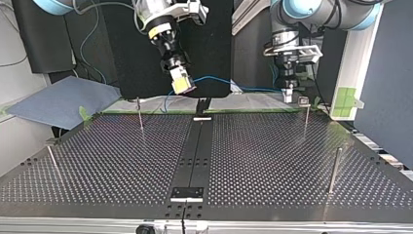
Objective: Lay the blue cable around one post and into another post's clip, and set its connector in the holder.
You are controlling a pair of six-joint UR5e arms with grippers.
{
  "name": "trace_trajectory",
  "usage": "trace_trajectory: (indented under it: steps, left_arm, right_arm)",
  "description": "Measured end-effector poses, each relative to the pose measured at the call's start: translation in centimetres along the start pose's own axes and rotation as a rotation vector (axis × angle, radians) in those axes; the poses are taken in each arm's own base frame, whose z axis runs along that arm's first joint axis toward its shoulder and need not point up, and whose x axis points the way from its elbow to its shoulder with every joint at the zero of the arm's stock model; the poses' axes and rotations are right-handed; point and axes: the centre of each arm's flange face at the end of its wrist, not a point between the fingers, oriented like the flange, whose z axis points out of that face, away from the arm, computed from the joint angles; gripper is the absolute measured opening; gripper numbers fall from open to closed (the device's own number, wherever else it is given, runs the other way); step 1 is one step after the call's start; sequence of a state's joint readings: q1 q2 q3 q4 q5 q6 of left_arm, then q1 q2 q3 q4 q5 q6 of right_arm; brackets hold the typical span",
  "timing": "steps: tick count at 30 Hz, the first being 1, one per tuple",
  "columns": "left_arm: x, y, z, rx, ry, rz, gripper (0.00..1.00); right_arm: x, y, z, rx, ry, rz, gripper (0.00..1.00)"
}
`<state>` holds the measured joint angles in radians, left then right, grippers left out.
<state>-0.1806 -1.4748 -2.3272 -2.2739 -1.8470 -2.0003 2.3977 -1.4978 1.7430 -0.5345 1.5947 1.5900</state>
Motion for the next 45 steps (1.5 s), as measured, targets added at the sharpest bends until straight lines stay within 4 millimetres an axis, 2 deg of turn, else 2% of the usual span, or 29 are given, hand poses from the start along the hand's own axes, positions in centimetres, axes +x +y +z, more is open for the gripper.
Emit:
trace_trajectory:
  steps: [7,12,20,27,33,41,45]
  left_arm:
    - [-3.1,1.2,2.7,-0.078,-0.087,-0.023,0.0]
    - [-5.4,2.1,4.2,-0.131,-0.147,-0.031,0.0]
    - [-8.3,2.5,5.1,-0.165,-0.194,-0.034,0.0]
    - [-11.4,2.4,5.4,-0.192,-0.232,-0.004,0.0]
    - [-12.8,2.6,6.3,-0.201,-0.252,0.015,0.0]
    - [-12.5,3.2,8.2,-0.189,-0.239,0.029,0.0]
    - [-13.1,3.5,9.5,-0.198,-0.254,0.035,0.0]
  right_arm:
    - [-1.5,-1.5,1.7,0.031,-0.005,0.004,0.0]
    - [-1.0,-2.3,2.6,0.055,0.012,0.012,0.0]
    - [0.3,-3.1,3.9,0.069,0.05,0.022,0.0]
    - [-0.2,-3.8,5.4,0.087,0.039,0.026,0.0]
    - [0.0,-4.8,6.7,0.105,0.05,0.037,0.0]
    - [1.5,-5.6,8.1,0.135,0.071,0.057,0.0]
    - [2.4,-5.7,8.9,0.138,0.078,0.064,0.0]
